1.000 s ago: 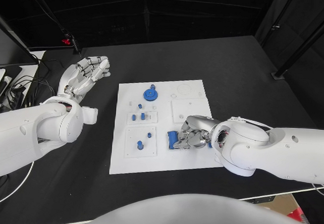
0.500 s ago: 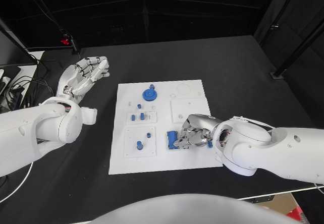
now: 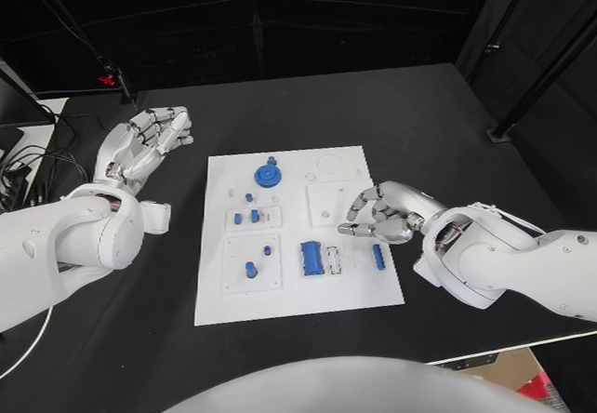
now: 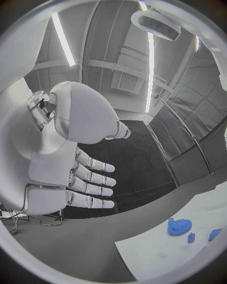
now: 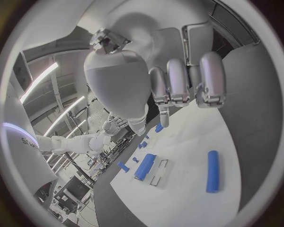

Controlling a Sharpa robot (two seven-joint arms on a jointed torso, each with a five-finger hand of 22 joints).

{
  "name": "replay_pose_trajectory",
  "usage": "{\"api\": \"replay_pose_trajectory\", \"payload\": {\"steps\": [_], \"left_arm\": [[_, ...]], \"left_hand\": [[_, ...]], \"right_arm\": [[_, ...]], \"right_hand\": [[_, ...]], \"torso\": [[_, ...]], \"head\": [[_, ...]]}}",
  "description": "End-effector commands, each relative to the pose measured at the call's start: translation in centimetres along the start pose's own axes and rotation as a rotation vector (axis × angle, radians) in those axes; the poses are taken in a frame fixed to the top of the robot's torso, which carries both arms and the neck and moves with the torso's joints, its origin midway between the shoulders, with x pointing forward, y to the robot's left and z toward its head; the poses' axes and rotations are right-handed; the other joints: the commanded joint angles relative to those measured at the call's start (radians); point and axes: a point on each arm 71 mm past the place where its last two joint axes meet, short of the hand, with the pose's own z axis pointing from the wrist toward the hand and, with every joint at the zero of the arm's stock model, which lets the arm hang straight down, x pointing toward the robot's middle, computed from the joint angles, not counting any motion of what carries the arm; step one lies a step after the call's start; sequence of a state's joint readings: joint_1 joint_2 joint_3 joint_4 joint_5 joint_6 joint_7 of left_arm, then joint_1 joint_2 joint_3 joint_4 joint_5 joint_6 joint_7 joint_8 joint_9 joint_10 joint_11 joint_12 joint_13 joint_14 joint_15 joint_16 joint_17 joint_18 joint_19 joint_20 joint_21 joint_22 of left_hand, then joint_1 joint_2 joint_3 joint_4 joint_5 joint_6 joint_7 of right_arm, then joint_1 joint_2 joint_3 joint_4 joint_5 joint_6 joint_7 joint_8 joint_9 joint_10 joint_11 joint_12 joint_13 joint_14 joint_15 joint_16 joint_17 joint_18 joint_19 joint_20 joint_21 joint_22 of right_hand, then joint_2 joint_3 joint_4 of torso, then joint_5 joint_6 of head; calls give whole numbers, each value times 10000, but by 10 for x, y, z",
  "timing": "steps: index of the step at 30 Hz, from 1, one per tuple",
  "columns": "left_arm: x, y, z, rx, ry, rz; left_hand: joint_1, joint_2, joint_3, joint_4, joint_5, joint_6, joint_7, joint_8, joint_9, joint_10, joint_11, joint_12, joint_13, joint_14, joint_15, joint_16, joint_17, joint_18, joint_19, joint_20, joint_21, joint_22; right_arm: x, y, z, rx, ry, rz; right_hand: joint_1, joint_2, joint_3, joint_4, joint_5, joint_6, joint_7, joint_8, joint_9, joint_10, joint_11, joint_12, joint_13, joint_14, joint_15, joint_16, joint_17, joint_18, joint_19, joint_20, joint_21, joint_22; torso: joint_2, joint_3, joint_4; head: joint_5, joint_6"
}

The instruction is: Assemble the parts on the task board

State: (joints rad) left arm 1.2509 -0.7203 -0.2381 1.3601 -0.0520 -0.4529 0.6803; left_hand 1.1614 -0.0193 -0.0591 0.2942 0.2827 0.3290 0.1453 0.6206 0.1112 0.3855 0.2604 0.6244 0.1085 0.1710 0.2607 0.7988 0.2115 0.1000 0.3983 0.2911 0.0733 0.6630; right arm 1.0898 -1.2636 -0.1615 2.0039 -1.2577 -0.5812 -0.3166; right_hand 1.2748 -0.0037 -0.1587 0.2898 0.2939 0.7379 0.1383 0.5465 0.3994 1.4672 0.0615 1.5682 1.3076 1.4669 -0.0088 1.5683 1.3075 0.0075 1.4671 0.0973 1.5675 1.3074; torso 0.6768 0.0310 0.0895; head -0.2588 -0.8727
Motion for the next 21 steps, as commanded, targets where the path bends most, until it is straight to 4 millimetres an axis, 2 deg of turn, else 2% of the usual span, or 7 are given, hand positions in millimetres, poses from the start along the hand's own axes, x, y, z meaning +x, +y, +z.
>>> {"api": "replay_pose_trajectory", "payload": {"steps": [1, 4, 6, 8, 11, 17, 21], "left_arm": [[1, -8, 0, 1018, 75, -74], [1, -8, 0, 1009, 64, -67], [0, -7, 0, 1003, 54, -62], [0, -7, -1, 993, 41, -55], [-1, -6, -2, 971, 25, -50], [-1, -5, -3, 945, 28, -62], [-2, -4, -3, 926, -1, -45]], "left_hand": [[-2, 99, 28, -9, 42, -86, 1502, 52, -8, -93, -6, 31, -9, -47, 7, 12, -8, -158, -42, -4, -55, 0], [-2, 99, 28, -9, 42, -86, 1502, 52, -8, -93, -6, 31, -9, -47, 7, 12, -8, -158, -42, -4, -55, 0], [-2, 99, 28, -9, 42, -86, 1502, 52, -8, -93, -6, 31, -9, -47, 7, 12, -8, -158, -42, -4, -55, 0], [-2, 99, 28, -9, 42, -86, 1502, 52, -8, -93, -6, 31, -9, -47, 7, 12, -8, -158, -42, -4, -55, 0], [-2, 99, 28, -9, 42, -86, 1502, 52, -8, -93, -6, 31, -9, -47, 7, 12, -8, -158, -42, -4, -55, 0], [-2, 99, 28, -9, 42, -86, 1502, 52, -8, -93, -6, 31, -9, -47, 7, 12, -8, -158, -42, -4, -55, 0], [-2, 99, 28, -9, 42, -86, 1502, 52, -8, -93, -6, 31, -9, -47, 7, 12, -8, -158, -42, -4, -55, 0]], "right_arm": [[-4, -9, -5, 290, 89, 33], [-7, -20, -11, 903, 332, -378], [-9, -26, -14, 1267, 445, -604], [-10, -30, -17, 1620, 582, -877], [-10, -34, -20, 2049, 815, -1294], [-7, -36, -23, 2570, 1176, -1896], [-5, -37, -24, 2911, 1552, -2265]], "right_hand": [[-107, -28, -78, 6, 18, -147, 9, 179, 39, 1036, 84, 26, 2632, 1039, 75, 24, 2633, -75, 1037, 96, 33, 2634], [-372, -124, -178, 15, 335, -203, -17, 485, 100, 1036, 70, 26, 2632, 1039, 77, 24, 2633, -75, 1037, 114, 33, 2634], [-392, -131, -158, 17, 445, -123, -21, 768, 159, 1036, 64, 26, 2632, 1039, 72, 24, 2633, -75, 1037, 114, 33, 2634], [-383, -135, -146, 9, 502, -60, -34, 941, 197, 1036, 58, 26, 2632, 1039, 65, 24, 2633, -75, 1037, 113, 33, 2634], [-371, -146, -134, 8, 510, -29, -56, 1106, 234, 1036, 39, 26, 2632, 1039, 55, 24, 2633, -75, 1037, 106, 33, 2634], [-419, -188, -116, 22, 400, 17, -119, 1465, 329, 1036, -12, 26, 2632, 1039, 13, 24, 2633, -75, 1037, 75, 33, 2634], [-452, -186, -103, 24, 352, 40, -145, 1596, 364, 1036, -33, 26, 2632, 1039, -7, 24, 2633, -75, 1037, 59, 33, 2634]], "torso": [[11, 23, -1], [12, 25, -19], [24, 34, -14], [13, 27, -7], [-4, 26, -26], [-1, 32, 3], [0, 18, -4]], "head": [[-101, 1], [-112, 1], [-136, 1], [-164, 1], [-167, 1], [-240, 1], [-249, 1]]}}
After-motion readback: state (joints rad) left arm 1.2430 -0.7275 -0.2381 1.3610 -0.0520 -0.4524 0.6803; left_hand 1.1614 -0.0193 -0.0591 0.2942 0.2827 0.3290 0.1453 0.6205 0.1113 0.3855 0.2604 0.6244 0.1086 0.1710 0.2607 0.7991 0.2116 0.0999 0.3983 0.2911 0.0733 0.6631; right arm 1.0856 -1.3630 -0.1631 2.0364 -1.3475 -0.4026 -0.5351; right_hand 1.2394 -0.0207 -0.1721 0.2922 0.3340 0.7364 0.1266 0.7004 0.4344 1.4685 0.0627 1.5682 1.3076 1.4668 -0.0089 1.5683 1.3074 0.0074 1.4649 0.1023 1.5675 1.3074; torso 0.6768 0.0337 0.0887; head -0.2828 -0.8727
